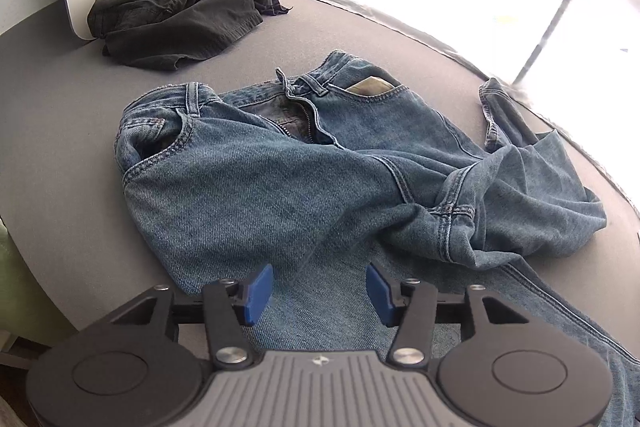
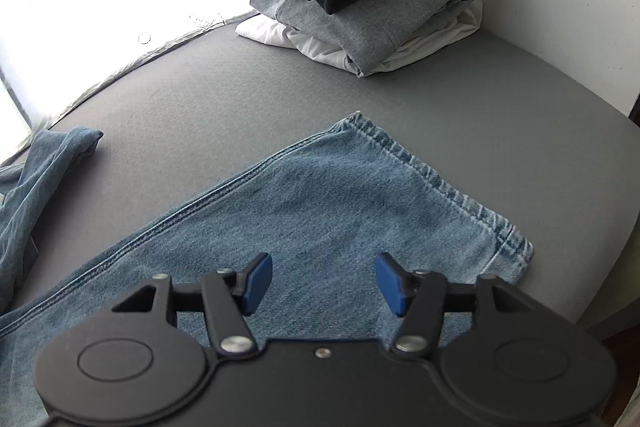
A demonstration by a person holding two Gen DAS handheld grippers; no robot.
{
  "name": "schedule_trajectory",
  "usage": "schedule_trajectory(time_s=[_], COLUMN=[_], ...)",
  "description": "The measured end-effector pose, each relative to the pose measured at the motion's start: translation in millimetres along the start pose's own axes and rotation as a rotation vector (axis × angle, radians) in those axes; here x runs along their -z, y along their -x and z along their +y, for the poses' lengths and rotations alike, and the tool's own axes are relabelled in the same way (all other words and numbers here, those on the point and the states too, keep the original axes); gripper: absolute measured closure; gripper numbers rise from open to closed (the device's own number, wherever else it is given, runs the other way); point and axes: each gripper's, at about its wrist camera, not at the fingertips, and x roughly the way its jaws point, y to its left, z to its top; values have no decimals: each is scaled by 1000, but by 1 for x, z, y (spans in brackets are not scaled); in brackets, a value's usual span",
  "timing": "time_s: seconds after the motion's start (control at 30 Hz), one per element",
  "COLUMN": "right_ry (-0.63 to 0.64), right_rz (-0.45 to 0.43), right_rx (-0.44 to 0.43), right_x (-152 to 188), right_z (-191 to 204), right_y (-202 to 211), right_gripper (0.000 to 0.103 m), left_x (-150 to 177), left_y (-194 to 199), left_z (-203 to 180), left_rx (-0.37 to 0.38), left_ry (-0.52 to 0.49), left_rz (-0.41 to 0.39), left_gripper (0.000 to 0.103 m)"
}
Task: Fold clothes
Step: 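Grasp the jeans waistband beside the fly with the left gripper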
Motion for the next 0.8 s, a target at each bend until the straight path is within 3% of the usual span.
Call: schedule_trajectory(time_s=[0.1, 0.17, 0.23, 0.37, 0.5, 0.57, 0.63, 0.8], right_ry=[12, 17, 35, 73, 68, 81, 68, -16], right_rz=[15, 23, 25, 1, -47, -59, -111, -228], right_rx=[-5, -11, -16, -15, -8, 52, 126, 212], right_x=[0, 0, 1, 9, 16, 19, 20, 30], right_z=[29, 48, 73, 120, 158, 176, 191, 205], right_y=[-9, -15, -25, -42, -61, -71, -77, -85], right_gripper=[42, 39, 32, 26, 11, 0, 0, 0], left_x=[-21, -36, -52, -88, -126, -146, -166, -207], left_y=[-8, -13, -20, -41, -69, -87, -105, -154], left_z=[6, 11, 16, 29, 38, 40, 43, 42], left_rx=[-4, -5, -3, 11, 35, 53, 72, 190], left_ry=[-17, -28, -34, -10, -15, -18, -20, -25], left_rz=[-6, -11, -16, -28, -34, -25, -13, 55], left_gripper=[48, 42, 39, 37, 32, 28, 28, 26])
